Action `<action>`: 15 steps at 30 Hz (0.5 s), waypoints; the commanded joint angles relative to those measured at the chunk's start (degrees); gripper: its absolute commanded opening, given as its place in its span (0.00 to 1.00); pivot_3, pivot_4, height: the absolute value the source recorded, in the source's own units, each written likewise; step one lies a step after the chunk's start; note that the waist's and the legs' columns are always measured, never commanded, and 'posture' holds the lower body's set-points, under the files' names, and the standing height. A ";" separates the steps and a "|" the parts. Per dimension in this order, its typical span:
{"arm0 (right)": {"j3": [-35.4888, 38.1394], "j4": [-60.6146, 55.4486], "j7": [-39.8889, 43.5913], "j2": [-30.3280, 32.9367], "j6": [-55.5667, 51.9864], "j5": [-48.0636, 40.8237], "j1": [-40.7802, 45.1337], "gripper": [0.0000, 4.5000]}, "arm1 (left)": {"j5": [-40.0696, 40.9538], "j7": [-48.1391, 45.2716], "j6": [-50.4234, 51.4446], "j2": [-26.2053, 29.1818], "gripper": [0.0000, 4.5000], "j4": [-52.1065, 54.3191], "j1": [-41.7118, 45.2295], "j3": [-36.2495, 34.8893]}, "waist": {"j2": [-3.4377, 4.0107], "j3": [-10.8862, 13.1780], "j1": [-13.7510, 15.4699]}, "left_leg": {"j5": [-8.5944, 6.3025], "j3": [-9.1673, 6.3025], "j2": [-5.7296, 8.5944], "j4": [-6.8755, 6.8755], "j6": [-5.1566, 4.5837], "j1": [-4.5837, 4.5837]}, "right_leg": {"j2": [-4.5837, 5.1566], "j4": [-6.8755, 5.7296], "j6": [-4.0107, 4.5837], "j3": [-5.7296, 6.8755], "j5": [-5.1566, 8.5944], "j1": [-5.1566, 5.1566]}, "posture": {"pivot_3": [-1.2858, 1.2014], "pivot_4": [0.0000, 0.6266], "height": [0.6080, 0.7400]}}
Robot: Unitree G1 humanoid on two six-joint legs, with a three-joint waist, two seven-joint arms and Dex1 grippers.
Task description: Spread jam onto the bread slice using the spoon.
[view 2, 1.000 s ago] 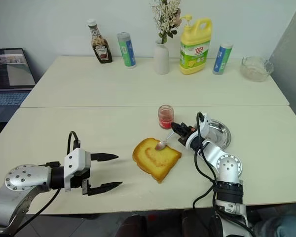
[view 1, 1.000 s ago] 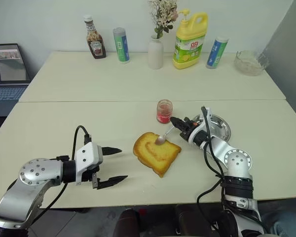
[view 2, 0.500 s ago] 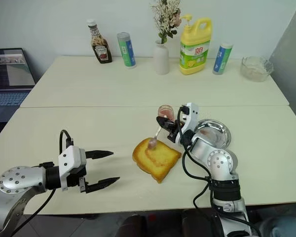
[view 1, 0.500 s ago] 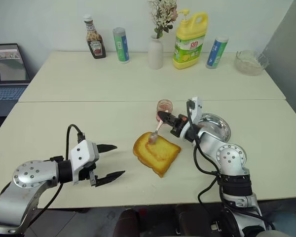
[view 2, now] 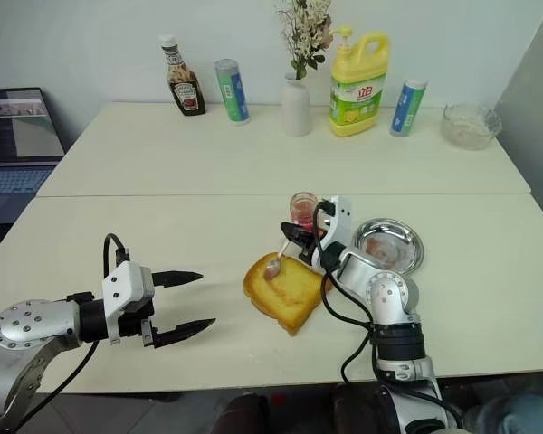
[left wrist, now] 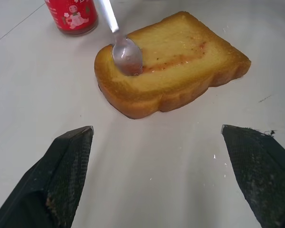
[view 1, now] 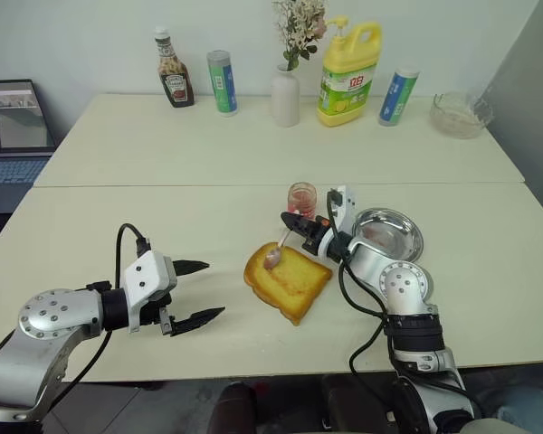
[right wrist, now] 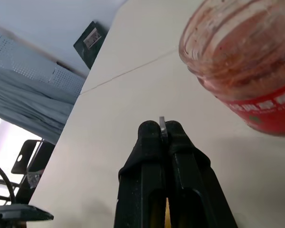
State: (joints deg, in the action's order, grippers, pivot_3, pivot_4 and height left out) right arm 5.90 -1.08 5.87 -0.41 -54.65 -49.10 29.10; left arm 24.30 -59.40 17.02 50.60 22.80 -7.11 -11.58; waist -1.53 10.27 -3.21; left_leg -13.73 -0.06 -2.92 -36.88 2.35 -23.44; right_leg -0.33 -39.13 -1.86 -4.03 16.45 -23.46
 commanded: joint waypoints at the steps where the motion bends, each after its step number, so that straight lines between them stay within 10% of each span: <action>1: 1.58 -4.66 0.11 1.66 -4.84 -3.21 -2.03 0.01 | -0.12 -0.06 -0.47 0.41 1.00 1.65 0.37 -0.36 | -0.01 0.00 -0.02 | 0.00 0.00 0.00 0.00 0.00 0.00 | 0.01 0.00 0.00 0.00 0.00 0.00 | 0.52 0.24 1.00; 15: 8.59 -0.10 -8.80 -6.44 -4.66 -6.97 0.56 0.01 | 0.13 -1.06 -0.08 0.72 1.00 1.86 0.20 -0.13 | 0.00 0.00 -0.16 | 0.00 0.00 -0.02 0.01 0.00 0.00 | -0.04 -0.01 0.00 0.00 0.00 -0.02 | 0.52 0.24 1.00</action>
State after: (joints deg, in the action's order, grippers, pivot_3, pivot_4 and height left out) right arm 14.46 -1.00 -2.61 -6.04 -60.37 -55.62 28.69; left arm 24.10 -60.13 17.13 50.60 22.97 -7.09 -11.49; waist -1.53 10.27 -3.37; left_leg -13.73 -0.05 -2.94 -36.87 2.35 -23.44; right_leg -0.36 -39.12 -1.86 -4.03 16.45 -23.48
